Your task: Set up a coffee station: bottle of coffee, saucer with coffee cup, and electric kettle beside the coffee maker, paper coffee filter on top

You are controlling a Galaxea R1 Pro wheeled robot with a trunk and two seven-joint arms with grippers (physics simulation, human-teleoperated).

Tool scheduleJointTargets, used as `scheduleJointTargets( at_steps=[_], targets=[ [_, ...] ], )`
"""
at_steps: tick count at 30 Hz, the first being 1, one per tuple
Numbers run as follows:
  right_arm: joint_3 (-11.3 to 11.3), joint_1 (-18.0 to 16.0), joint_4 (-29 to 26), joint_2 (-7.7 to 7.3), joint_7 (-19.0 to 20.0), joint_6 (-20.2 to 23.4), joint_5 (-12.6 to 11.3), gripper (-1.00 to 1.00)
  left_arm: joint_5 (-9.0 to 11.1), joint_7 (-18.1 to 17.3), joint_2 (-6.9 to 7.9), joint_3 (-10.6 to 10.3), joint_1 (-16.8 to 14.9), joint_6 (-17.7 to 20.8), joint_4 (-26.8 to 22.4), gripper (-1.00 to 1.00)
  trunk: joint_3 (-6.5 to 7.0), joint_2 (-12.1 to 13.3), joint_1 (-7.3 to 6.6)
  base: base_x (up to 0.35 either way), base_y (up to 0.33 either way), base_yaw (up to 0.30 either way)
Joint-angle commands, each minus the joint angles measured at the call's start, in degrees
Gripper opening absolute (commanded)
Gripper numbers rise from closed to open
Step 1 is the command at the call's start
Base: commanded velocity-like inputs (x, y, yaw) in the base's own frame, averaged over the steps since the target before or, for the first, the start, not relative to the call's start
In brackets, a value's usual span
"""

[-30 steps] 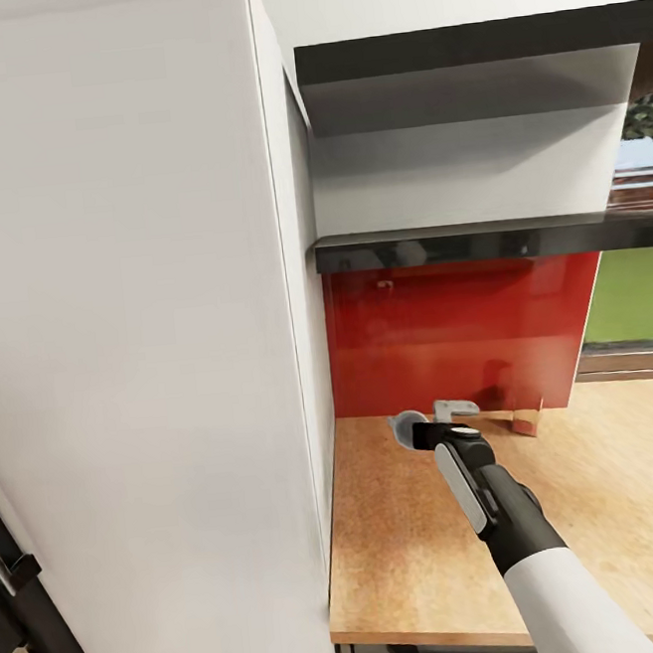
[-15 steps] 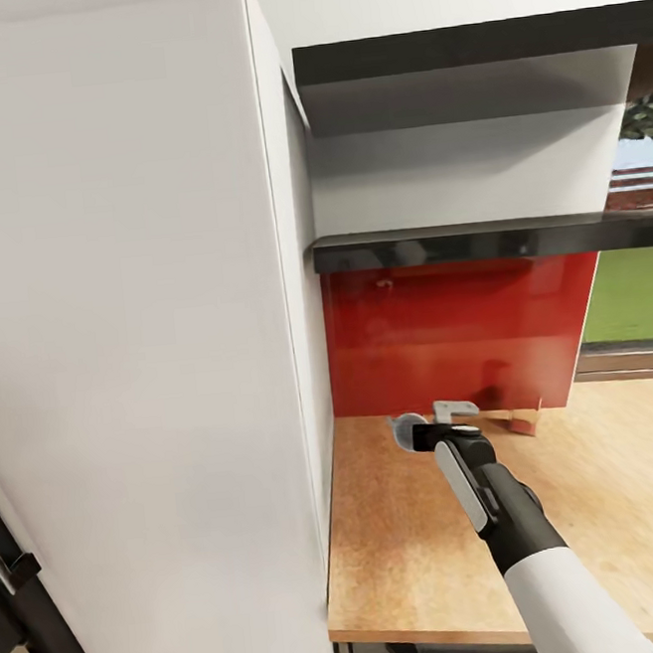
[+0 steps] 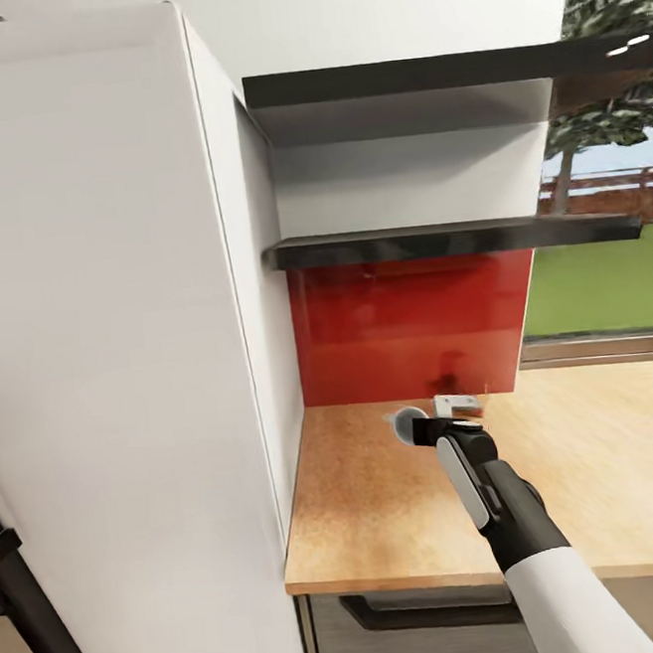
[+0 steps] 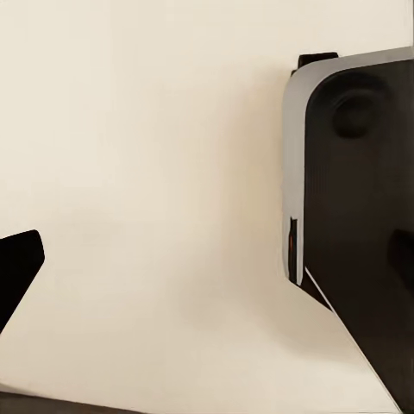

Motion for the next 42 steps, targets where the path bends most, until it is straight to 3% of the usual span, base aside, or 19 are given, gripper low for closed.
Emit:
scheduleJointTargets(
  at_steps=[1, 11, 42],
  targets=[
    [0.1, 0.0, 0.0, -0.01, -0.5, 0.1, -0.7, -1.0, -0.6, 0.1, 0.0, 0.5, 0.0, -0.1, 0.0, 1.0, -0.03, 0.0, -0.01, -0.248, -0.168, -0.258],
    [0.1, 0.0, 0.0, -0.01, -0.5, 0.1, -0.7, -1.0, -0.6, 0.1, -0.13, 0.5, 0.0, 0.1, 0.0, 1.0, -0.07, 0.0, -0.01, -0.056, -0.168, -0.264],
    [0.0, 0.0, -0.1, 0.29, -0.5, 0.1, -0.8, -1.0, -0.6, 0.1, -0.18, 0.4, 0.0, 0.0, 0.0, 1.0, -2.35, 0.0, -0.01, 0.199, -0.201, -0.186]
  ],
)
